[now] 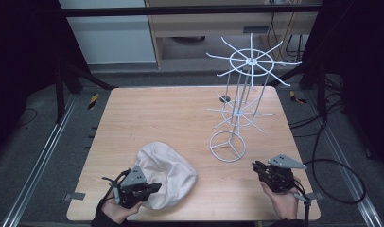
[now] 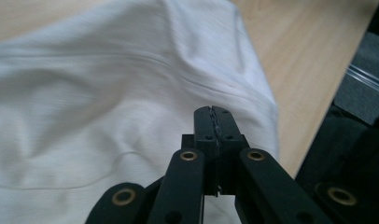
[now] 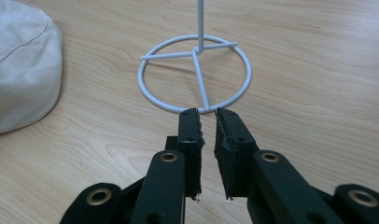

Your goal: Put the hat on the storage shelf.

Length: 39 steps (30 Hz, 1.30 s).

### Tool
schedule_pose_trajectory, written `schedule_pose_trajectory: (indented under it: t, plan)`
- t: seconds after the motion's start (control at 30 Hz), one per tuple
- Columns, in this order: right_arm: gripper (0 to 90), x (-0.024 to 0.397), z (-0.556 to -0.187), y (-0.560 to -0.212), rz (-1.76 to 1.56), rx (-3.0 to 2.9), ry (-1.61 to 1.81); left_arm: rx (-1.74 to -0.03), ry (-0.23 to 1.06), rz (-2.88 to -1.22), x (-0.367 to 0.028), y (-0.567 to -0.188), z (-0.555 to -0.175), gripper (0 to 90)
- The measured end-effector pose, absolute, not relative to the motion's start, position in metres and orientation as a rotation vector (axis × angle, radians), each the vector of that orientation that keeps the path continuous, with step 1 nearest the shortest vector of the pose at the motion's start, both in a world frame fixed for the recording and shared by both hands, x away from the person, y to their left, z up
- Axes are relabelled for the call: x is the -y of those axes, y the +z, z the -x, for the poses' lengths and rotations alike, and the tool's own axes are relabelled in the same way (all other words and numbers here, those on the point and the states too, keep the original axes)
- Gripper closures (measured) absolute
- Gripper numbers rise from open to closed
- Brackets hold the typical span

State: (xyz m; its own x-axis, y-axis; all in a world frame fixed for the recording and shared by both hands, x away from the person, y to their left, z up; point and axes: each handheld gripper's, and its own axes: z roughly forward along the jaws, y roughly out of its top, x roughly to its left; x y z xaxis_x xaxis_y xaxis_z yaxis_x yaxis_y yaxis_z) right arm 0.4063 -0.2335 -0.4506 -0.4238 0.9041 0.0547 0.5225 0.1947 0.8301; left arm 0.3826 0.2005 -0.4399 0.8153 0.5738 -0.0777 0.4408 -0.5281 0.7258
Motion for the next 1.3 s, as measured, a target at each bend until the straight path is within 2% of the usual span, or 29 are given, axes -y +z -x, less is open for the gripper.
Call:
schedule_pose_trajectory:
  t: [0.13,0.37,0.77,1.03,1.13,1.2,1.3]
  plan:
    - [80.5,0.233,-0.406,-0.45,-1.332,-2.03,1.13,-0.717,0.194,-2.271,-0.184,-0.452,-0.383,89.8]
    - [80.3,0.234,-0.407,-0.45,-1.332,-2.028,1.13,-0.736,0.176,-2.225,-0.163,-0.459,-0.399,89.8]
    - [80.4,0.236,-0.408,-0.452,-1.343,-2.018,1.13,-0.736,0.276,-2.184,-0.126,-0.461,-0.422,89.7]
    - [80.6,0.238,-0.408,-0.451,-1.353,-2.009,1.132,-0.782,0.438,-2.051,-0.172,-0.415,-0.436,89.6]
    - [80.3,0.237,-0.408,-0.452,-1.35,-2.01,1.133,-0.841,0.58,-2.033,-0.193,-0.408,-0.458,87.8]
    - [80.3,0.237,-0.409,-0.452,-1.345,-2.013,1.131,-0.882,0.608,-2.028,-0.203,-0.409,-0.475,87.0]
    - [80.1,0.237,-0.409,-0.453,-1.35,-2.018,1.126,-0.95,0.581,-2.042,-0.215,-0.418,-0.503,86.7]
